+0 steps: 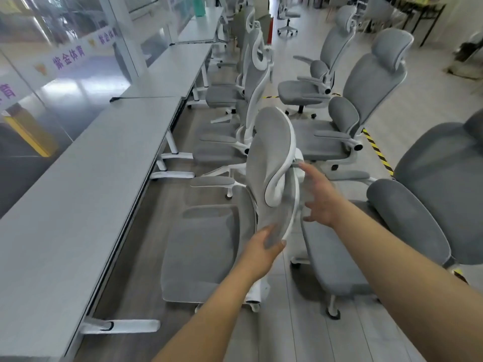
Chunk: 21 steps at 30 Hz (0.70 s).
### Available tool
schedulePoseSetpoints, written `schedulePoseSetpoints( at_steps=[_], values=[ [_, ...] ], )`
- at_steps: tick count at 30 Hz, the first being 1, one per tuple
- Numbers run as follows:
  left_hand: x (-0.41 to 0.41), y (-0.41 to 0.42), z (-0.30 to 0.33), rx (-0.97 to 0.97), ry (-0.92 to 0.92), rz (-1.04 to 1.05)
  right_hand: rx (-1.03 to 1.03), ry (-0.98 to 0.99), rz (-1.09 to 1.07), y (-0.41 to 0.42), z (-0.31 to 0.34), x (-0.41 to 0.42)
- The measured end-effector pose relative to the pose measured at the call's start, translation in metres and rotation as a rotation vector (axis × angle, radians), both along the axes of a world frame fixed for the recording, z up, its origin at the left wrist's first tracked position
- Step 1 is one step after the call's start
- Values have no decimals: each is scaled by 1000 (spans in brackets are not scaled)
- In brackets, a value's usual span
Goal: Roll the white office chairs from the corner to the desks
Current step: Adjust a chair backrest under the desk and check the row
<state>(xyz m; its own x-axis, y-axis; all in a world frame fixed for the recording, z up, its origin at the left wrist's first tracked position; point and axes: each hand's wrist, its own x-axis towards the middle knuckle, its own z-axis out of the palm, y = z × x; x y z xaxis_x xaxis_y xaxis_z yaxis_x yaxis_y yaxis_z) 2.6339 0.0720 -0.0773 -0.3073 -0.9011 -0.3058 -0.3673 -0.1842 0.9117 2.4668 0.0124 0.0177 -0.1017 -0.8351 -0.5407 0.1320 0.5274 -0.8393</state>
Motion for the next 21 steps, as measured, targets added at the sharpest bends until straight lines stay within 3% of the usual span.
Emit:
schedulePoseSetpoints(
  at_steps=[3,6,14,21],
  values=[
    [-17,40,22,-139,33,76,-98,54,-29,48,-3,-49],
    [-62,77,39,-254,-22,20,-247,274,78,117,-12,-122],
    [-285,137,59,-187,17,-150,-299,758,129,264,-20,-375],
    [-477,149,82,-173,-18,-380,-322,701,-102,296,-2,-516]
  ],
)
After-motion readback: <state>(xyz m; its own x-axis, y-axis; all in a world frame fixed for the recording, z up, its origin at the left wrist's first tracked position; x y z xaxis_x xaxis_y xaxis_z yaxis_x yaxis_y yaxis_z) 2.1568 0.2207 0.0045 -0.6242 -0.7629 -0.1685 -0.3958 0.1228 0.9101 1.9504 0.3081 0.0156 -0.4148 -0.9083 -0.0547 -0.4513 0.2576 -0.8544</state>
